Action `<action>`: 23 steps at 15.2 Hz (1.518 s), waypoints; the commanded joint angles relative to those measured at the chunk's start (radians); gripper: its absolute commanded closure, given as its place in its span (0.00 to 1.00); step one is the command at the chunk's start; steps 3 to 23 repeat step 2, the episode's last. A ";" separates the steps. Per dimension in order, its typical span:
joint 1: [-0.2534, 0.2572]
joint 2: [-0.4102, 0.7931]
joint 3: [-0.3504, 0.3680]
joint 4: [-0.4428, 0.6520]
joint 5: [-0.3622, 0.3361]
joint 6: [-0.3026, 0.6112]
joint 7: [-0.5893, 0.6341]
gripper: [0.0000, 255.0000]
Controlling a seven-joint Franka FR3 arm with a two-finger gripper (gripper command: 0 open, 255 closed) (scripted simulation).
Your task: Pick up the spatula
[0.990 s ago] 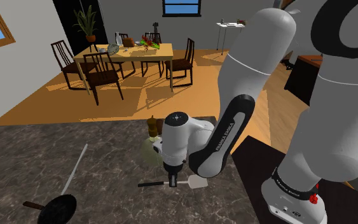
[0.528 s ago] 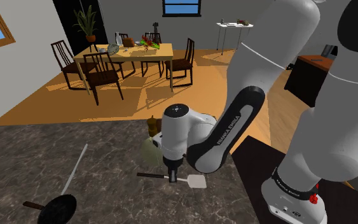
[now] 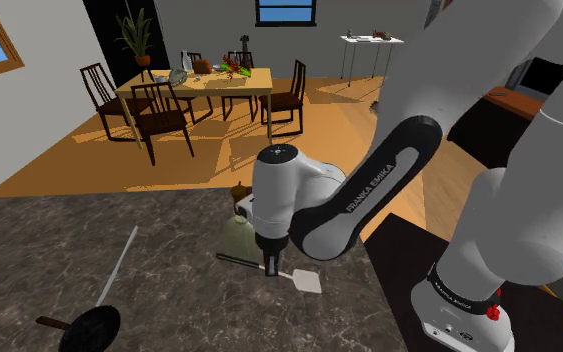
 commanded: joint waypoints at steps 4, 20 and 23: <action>0.002 -0.019 0.000 0.002 0.013 -0.020 -0.010 1.00; 0.002 -0.019 0.000 0.002 0.013 -0.020 -0.010 1.00; 0.002 -0.019 0.000 0.002 0.013 -0.020 -0.010 1.00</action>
